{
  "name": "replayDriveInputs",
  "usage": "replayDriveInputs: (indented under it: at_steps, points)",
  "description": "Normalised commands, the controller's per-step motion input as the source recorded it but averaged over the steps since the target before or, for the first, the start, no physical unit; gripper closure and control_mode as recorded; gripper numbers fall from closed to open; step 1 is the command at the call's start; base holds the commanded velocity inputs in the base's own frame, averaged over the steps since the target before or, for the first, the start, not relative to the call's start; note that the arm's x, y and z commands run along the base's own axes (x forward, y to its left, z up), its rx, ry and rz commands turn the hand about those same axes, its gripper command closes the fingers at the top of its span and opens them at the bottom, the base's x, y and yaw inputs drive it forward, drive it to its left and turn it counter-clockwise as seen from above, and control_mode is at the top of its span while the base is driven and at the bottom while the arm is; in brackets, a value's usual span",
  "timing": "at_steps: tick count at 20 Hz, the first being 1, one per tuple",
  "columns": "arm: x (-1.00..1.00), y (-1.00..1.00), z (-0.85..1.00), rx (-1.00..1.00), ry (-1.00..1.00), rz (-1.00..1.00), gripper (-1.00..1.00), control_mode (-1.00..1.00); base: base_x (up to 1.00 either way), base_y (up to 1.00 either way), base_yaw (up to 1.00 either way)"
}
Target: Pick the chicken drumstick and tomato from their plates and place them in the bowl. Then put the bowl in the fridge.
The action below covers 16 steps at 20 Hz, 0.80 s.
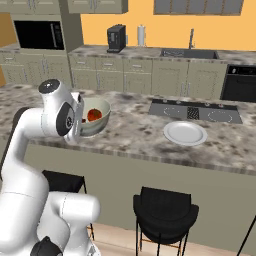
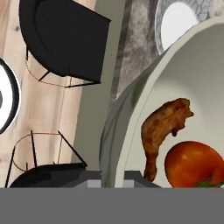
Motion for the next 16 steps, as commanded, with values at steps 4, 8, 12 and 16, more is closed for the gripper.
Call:
replayDriveInputs:
  at_steps: [4, 8, 12, 16]
  points:
    - [-0.32, 0.00, 0.03, 0.00, 0.00, 0.01, 1.00, -1.00, 0.00, 0.00, 0.00]
    - [0.00, 0.00, 0.00, 0.00, -0.01, 0.00, 1.00, -1.00, 0.00, 0.00, 0.00]
    - [0.00, 0.00, 0.00, 0.00, 0.00, 0.00, 1.00, -1.00, 0.00, 0.00, 0.00]
    - [0.00, 0.00, 0.00, 0.00, 0.00, 0.00, 1.00, 1.00, 0.00, 0.00, 0.00]
